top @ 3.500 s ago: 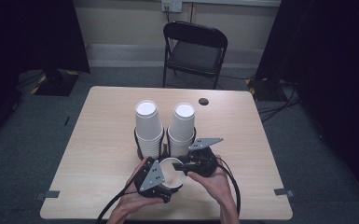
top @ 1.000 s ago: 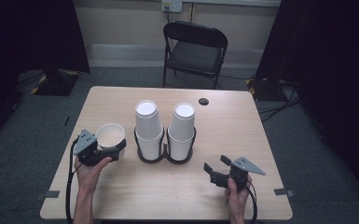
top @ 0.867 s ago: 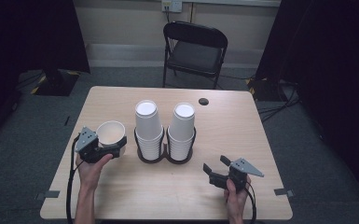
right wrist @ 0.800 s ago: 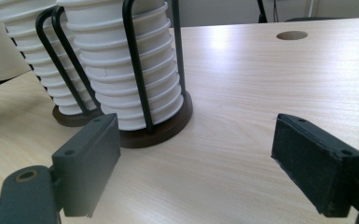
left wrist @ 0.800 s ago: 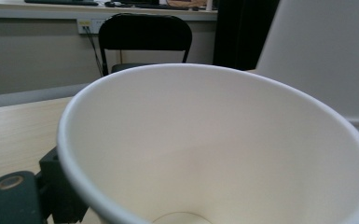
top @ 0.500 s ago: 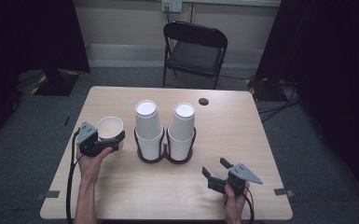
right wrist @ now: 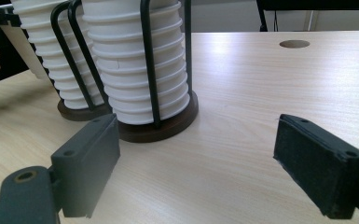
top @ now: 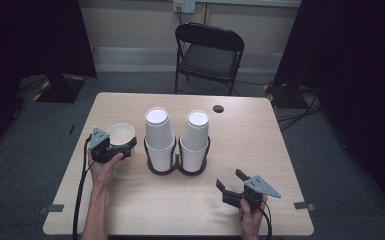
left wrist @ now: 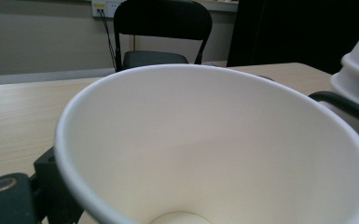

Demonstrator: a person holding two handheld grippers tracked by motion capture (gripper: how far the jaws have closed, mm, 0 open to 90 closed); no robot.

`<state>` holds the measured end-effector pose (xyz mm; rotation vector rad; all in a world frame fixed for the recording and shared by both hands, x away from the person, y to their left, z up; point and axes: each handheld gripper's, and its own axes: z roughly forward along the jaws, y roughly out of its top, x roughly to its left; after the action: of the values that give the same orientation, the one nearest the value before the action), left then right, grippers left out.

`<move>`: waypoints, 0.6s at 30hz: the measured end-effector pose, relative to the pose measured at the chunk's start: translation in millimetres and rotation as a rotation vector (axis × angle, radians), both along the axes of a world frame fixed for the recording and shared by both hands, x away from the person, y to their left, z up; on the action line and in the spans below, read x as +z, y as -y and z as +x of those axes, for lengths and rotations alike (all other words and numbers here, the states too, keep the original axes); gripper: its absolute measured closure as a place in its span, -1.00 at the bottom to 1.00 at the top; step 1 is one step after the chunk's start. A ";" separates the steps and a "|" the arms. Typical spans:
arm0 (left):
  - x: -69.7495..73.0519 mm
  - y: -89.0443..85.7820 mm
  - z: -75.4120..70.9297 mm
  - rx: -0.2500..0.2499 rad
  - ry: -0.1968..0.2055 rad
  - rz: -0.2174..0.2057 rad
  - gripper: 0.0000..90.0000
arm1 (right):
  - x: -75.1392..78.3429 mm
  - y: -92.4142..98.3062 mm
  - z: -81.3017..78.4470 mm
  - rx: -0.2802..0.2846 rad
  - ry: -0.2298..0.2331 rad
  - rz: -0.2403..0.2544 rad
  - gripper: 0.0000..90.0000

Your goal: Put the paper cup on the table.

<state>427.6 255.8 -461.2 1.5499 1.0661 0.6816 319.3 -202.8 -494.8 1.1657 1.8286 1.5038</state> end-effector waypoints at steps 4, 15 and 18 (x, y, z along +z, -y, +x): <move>-5.8 0.5 4.0 0.025 -0.024 0.020 -0.83 | 0.0 -0.2 0.2 0.001 -0.002 -0.002 -0.69; -19.9 4.9 9.1 0.040 -0.109 0.096 -0.76 | 0.0 -1.1 -0.5 -0.006 0.009 -0.011 -0.69; -22.0 7.6 9.0 0.047 -0.124 0.114 -0.73 | 0.0 -1.1 -0.5 -0.004 0.008 -0.011 -0.69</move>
<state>436.6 248.2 -483.2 1.6875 1.1764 0.6956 318.8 -201.7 -494.8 1.1556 1.8259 1.4920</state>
